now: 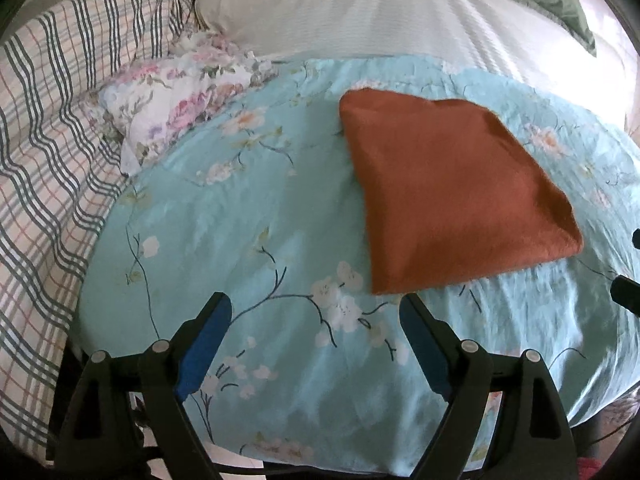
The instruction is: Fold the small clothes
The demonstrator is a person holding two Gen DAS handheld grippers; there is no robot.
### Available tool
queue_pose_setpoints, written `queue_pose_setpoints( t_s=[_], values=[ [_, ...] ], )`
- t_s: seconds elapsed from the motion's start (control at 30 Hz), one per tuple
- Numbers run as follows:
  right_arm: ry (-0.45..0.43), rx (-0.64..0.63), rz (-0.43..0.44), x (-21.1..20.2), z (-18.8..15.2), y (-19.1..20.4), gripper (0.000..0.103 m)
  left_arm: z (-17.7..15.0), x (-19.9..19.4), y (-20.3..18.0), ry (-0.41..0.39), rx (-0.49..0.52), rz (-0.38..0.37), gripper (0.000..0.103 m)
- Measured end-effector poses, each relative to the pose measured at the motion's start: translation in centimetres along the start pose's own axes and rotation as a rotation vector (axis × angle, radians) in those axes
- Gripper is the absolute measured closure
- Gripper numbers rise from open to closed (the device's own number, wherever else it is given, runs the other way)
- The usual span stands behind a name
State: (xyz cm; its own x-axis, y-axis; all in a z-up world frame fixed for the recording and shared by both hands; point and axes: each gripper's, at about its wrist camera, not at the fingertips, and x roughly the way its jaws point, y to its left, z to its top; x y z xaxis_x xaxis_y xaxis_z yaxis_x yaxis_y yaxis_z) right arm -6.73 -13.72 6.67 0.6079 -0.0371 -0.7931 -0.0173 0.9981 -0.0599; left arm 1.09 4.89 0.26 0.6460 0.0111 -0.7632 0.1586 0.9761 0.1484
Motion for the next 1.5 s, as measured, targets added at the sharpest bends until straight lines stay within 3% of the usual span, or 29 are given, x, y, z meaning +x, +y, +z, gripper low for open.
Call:
queue_pose_setpoints(
  t_s=[0.13, 0.3, 0.47, 0.8, 1.5],
  values=[
    [-0.011, -0.031, -0.035, -0.5, 0.7, -0.2, 0.001, 0.2, 0.2, 0.3, 0.005, -0.002, 0.006, 0.017],
    [-0.027, -0.014, 0.032, -1.1, 2.1, -0.7, 0.001, 1.3, 0.3, 0.6, -0.011, 0.013, -0.005, 0.017],
    [-0.031, -0.024, 0.029, -0.7, 3.2, -0.3, 0.001, 2.9, 0.3, 0.4, -0.020, 0.033, -0.004, 0.016],
    [0.016, 0.071, 0.088, 2.0, 2.5, -1.1, 0.001, 3.6, 2.0, -0.5, 0.019, 0.041, 0.011, 0.016],
    [-0.012, 0.045, 0.116, 2.6, 4.8, -1.5, 0.001, 5.2, 2.3, -1.1, -0.005, 0.047, 0.007, 0.016]
  ],
)
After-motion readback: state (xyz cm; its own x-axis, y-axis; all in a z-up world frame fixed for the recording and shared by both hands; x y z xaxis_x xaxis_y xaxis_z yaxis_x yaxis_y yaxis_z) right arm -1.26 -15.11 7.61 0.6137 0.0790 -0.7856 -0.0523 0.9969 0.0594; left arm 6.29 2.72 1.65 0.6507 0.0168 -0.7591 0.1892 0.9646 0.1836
